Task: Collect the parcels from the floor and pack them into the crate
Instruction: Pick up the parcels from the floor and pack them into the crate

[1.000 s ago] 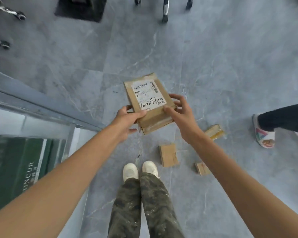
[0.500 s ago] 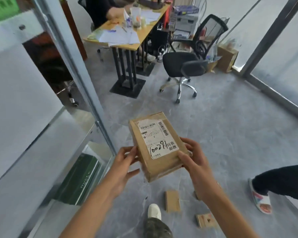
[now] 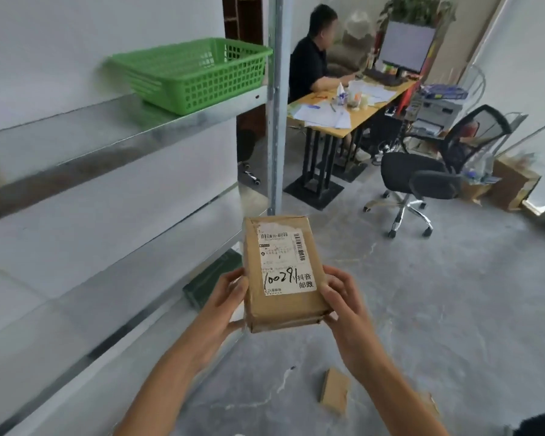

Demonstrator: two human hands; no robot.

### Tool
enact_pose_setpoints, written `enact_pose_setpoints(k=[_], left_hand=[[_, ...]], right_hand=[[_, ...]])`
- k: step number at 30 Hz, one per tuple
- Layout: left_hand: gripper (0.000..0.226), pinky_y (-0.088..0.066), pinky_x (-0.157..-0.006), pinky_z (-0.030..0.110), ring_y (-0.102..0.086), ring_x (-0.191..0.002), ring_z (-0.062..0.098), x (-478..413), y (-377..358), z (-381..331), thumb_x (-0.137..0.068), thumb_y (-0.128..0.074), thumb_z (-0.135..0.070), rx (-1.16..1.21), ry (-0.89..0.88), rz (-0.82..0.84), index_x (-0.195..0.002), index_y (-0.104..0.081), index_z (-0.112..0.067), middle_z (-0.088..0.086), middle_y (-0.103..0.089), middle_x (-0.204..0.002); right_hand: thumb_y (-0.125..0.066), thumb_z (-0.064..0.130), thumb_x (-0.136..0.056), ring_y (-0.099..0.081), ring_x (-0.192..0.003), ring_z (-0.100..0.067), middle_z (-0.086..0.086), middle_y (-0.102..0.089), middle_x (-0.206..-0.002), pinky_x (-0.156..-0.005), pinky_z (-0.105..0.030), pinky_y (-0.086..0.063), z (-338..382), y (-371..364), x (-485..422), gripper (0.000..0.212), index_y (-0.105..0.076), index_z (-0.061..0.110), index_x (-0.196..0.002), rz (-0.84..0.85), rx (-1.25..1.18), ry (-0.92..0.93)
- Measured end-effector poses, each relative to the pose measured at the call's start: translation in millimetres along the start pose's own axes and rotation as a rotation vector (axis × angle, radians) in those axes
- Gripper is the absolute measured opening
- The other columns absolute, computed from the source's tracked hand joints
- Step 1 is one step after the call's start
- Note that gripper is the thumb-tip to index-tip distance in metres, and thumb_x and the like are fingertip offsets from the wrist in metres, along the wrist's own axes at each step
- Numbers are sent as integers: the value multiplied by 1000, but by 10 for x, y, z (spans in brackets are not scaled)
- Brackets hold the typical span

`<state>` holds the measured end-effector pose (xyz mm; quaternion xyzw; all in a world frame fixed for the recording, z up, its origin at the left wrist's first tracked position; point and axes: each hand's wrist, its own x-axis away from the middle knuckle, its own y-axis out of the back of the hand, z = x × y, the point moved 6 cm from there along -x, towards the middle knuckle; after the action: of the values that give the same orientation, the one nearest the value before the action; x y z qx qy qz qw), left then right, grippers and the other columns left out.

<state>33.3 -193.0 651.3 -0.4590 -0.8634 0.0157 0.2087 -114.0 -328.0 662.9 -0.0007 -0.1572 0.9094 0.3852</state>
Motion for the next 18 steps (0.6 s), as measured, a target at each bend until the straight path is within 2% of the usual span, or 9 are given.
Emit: enact_pose_setpoints(k=[2,4,7,8,10,12,15,18], left_hand=[[91,-37,-108,47,-40,-131,8,339,-178,20,-58,-58,-81,-127,-14,19,-138,-22,-53,-22,-44,-139],[101,-33,-111,43,-35,-133,5,672,-333,82,-55,-54,-84,-165,-15,-26,-139,-4,-58,-27,-36,-143],[83,-38,-106,25,-36,-127,-6,1165,-460,260,-75,-50,-70,-193,-15,-118,-136,6,-62,-37,-32,-137],[82,-35,-108,26,-35,-129,-5,1327,-465,339,-80,-50,-63,-180,-9,-147,-137,8,-60,-36,-31,-138],[86,-27,-112,31,-27,-134,-1,1661,-439,489,-82,-54,-56,-162,-13,-215,-140,9,-56,-31,-24,-145],[90,-26,-112,33,-22,-136,-2,1991,-372,621,-79,-60,-56,-170,-36,-289,-141,6,-55,-31,-20,-148],[95,-33,-108,30,-28,-134,-5,2505,-240,812,-71,-66,-61,-181,-59,-401,-142,-4,-54,-31,-30,-143],[92,-40,-101,25,-38,-128,-5,3075,-83,1002,-67,-72,-56,-198,-91,-544,-142,-19,-47,-26,-43,-137]], right_hand=[[-59,25,-82,-59,-93,-6,-5,-64,-109,-75,-29,-49,-4,-50,134,37,-54,20,-119,96,5,-20],[-59,27,-80,-60,-93,-4,-4,-66,-110,-72,-27,-50,-7,-62,282,39,-53,21,-118,187,44,-29],[-61,30,-79,-60,-96,-6,-1,-66,-108,-74,-27,-49,-11,-88,541,38,-55,23,-116,307,86,-52],[-62,30,-78,-61,-96,-6,-1,-66,-108,-75,-28,-49,-21,-105,640,39,-55,23,-116,343,87,-63],[-63,29,-77,-61,-96,-7,-3,-66,-107,-76,-28,-48,-50,-162,866,39,-55,19,-115,406,82,-81],[-62,26,-77,-61,-94,-8,-5,-66,-106,-75,-28,-48,-102,-245,1115,38,-55,15,-113,462,66,-106],[-61,21,-78,-62,-90,-8,-6,-64,-102,-74,-29,-47,-221,-424,1526,31,-55,14,-108,550,42,-150],[-61,18,-77,-61,-88,-9,-7,-63,-101,-73,-29,-46,-385,-636,1989,31,-55,13,-107,592,19,-203]])
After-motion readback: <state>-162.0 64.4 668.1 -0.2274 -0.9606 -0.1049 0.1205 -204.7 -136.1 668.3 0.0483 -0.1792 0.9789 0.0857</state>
